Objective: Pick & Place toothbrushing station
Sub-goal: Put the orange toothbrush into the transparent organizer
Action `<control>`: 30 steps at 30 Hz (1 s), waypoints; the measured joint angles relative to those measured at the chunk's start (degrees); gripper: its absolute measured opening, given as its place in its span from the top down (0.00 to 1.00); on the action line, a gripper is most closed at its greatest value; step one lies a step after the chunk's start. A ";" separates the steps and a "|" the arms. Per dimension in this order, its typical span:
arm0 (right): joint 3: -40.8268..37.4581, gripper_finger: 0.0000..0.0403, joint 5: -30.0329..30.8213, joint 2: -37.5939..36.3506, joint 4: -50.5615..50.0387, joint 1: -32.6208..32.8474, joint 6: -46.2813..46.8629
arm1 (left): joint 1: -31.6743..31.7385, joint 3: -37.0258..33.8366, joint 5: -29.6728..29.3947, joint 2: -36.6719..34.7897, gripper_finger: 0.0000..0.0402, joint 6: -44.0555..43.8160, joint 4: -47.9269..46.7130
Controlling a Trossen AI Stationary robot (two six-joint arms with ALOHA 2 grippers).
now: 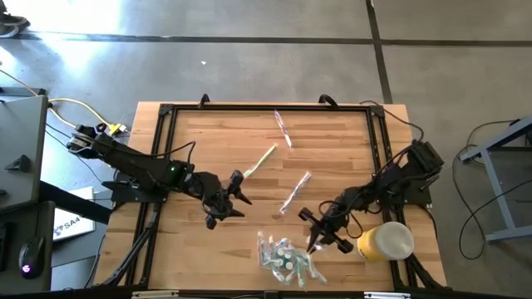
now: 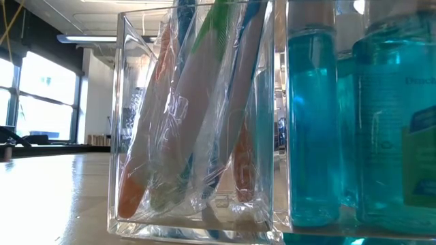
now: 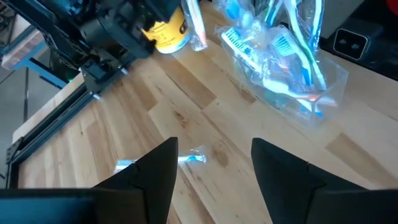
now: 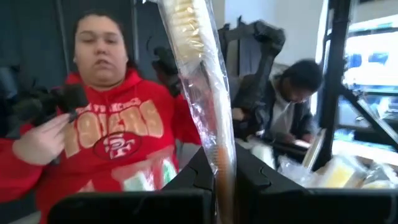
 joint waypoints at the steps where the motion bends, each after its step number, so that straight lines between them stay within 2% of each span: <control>1: 0.57 0.97 -1.21 0.61 0.00 -0.05 0.22 | 0.00 0.00 0.00 0.00 0.51 -0.21 -0.01; 7: 6.20 0.97 -7.92 3.84 -0.12 1.37 0.28 | 0.00 0.00 0.04 0.00 0.51 -0.98 -0.01; 15: 7.53 0.97 -8.16 9.60 0.29 2.33 0.49 | -0.02 0.00 1.57 0.00 0.51 -1.18 -0.01; 26: 7.53 0.97 -8.00 10.36 0.44 2.73 -0.13 | -0.11 0.00 1.64 0.00 0.51 -1.18 0.01; 30: 8.66 0.97 -8.07 13.00 0.48 3.38 0.01 | -0.11 0.00 1.75 0.00 0.51 -1.18 0.03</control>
